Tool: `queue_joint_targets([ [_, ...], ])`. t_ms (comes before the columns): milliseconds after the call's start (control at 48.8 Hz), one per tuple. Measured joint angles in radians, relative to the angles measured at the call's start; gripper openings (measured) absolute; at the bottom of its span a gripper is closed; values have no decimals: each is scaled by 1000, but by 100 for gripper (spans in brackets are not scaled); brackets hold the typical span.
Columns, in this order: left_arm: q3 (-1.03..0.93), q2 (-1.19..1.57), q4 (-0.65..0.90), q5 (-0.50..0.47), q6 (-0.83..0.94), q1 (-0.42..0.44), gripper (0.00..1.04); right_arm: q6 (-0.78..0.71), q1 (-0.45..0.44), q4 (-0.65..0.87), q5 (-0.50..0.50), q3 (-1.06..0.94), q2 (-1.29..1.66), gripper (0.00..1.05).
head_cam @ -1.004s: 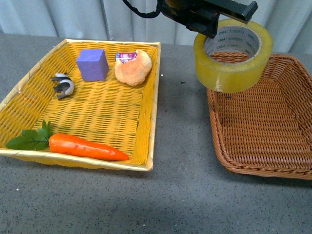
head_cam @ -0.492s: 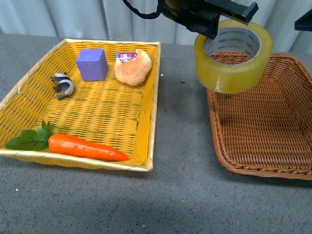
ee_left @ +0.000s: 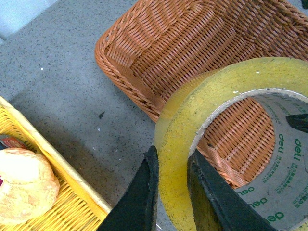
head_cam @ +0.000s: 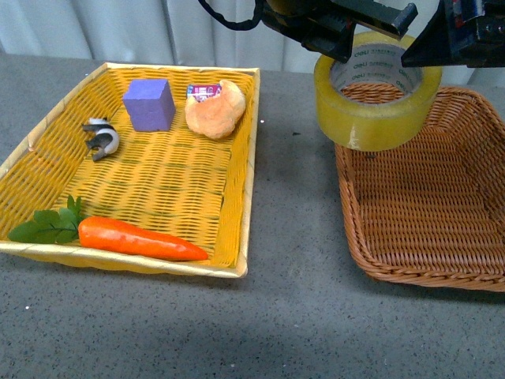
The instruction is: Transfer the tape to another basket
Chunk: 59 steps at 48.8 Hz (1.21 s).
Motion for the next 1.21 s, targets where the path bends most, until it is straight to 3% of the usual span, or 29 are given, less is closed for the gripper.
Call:
queue_joint_targets([
  [164, 0, 0, 0, 0, 0, 0, 14, 1, 21, -21, 20, 50, 60, 95],
  [492, 0, 0, 0, -2, 0, 0, 14, 37, 46, -70, 27, 96, 85, 43],
  [676, 31, 2, -53, -26, 10, -6, 14, 59, 57, -81, 42, 104, 100, 21],
  [758, 49, 0, -100, -25, 22, -11, 15, 68, 61, -83, 45, 104, 114, 17],
  [1106, 17, -28, -95, 101, 71, -10, 61, 85, 18, -74, 154, 137, 158, 16],
  [1209, 9, -42, -49, 74, 48, -2, 74, 91, 1, -74, 161, 139, 171, 16],
])
